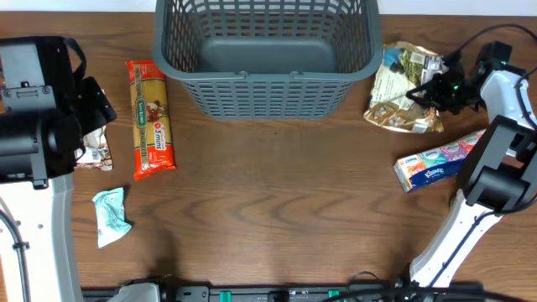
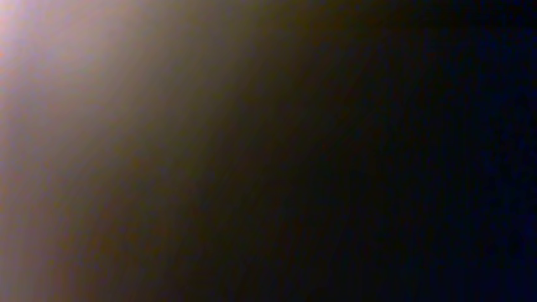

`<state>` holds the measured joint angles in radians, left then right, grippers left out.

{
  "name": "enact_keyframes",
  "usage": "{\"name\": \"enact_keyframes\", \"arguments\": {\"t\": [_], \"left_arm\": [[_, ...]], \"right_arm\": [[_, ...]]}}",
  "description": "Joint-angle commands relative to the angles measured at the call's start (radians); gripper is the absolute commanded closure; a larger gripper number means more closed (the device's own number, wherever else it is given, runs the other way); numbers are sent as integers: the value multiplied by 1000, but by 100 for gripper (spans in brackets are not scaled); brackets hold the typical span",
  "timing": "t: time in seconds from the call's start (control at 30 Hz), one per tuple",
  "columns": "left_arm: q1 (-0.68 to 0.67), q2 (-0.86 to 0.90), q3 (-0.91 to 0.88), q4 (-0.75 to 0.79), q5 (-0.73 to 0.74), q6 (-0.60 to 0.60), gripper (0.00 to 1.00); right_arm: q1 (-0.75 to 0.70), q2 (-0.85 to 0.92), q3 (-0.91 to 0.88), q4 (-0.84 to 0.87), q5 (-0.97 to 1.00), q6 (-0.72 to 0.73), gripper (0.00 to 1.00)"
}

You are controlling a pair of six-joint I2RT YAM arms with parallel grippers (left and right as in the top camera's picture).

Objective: Pack container
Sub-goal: 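Lift the gold pouch with the right gripper and drop it into the basket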

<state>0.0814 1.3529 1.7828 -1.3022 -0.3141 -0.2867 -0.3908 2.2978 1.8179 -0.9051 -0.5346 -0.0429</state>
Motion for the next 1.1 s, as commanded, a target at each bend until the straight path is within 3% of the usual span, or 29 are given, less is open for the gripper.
{"name": "enact_keyframes", "arguments": {"t": [0.0, 0.27, 0.7, 0.87, 1.07], "left_arm": [[5, 6, 16, -8, -12, 17, 9], [5, 6, 16, -32, -12, 29, 9], [119, 6, 16, -30, -12, 45, 9], [120, 6, 16, -29, -12, 45, 9], [120, 6, 16, -29, 7, 45, 9]], "right_arm": [[19, -102, -6, -28, 114, 49, 99], [59, -450, 55, 42, 375, 153, 99], [270, -792, 55, 298, 473, 163, 99], [436, -775, 55, 402, 361, 23, 99], [650, -657, 55, 533, 351, -317, 99]]}}
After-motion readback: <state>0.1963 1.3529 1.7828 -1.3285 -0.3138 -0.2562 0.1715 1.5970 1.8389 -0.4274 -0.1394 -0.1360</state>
